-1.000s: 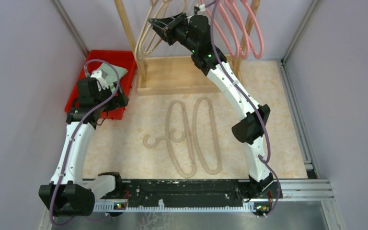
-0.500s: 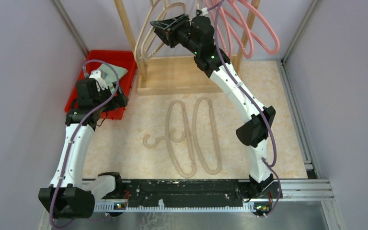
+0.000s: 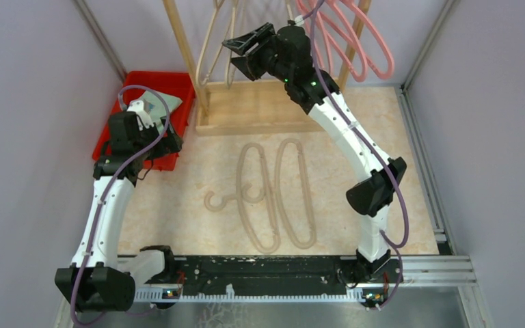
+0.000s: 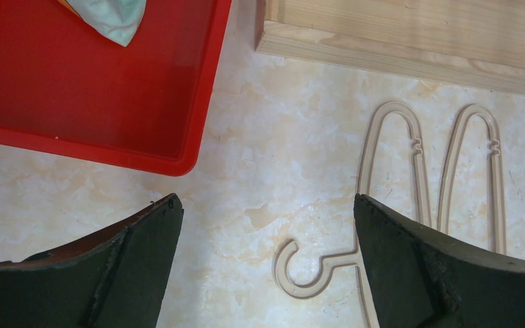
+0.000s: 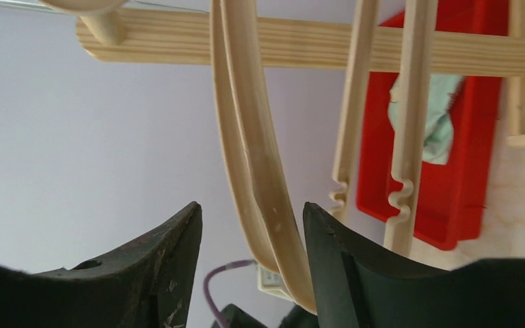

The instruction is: Organize the hangers

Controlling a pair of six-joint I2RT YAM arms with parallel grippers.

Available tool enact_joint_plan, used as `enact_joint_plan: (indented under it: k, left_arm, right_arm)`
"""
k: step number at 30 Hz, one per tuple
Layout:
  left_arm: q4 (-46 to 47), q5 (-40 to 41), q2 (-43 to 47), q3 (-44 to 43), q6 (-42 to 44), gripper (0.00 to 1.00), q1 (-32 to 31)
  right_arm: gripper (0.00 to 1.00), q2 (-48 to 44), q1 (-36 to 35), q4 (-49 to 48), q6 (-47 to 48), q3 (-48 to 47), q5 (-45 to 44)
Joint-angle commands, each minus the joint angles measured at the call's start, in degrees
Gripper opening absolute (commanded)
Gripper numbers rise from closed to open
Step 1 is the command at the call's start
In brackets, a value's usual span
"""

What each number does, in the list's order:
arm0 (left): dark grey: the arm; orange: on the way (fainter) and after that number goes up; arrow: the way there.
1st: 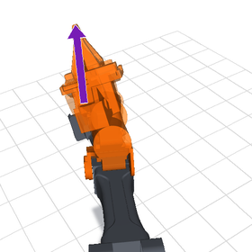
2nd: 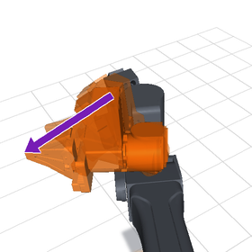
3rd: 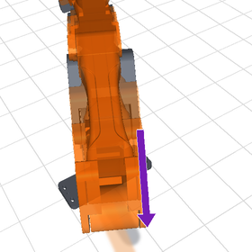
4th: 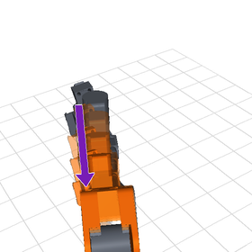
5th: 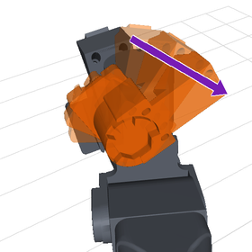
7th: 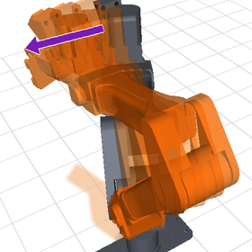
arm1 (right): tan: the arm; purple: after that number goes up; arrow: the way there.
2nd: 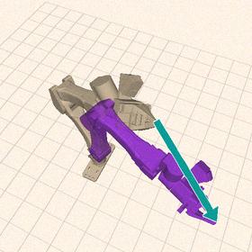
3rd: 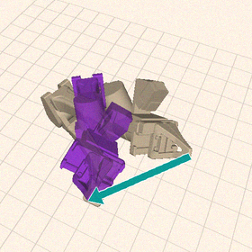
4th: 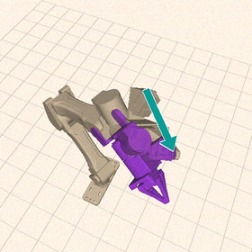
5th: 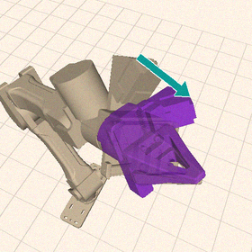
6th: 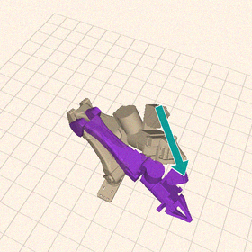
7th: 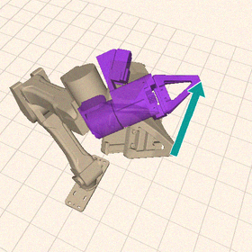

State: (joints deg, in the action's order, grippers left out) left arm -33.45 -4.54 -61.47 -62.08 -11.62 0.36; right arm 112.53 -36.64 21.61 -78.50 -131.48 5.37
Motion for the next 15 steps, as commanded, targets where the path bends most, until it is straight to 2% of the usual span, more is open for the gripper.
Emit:
enact_joint_plan:
  k: [1,15]
  left_arm:
    - [0.23,0.35,1.33,0.31,0.80,1.00,-0.31]
    - [0.36,1.19,0.88,0.56,1.20,1.00,-0.29]
  right_arm:
    - [0.56,-5.45,-0.19,6.29,5.88,3.32,-2.63]
    - [0.58,-15.09,-0.18,14.80,22.50,4.01,-11.31]
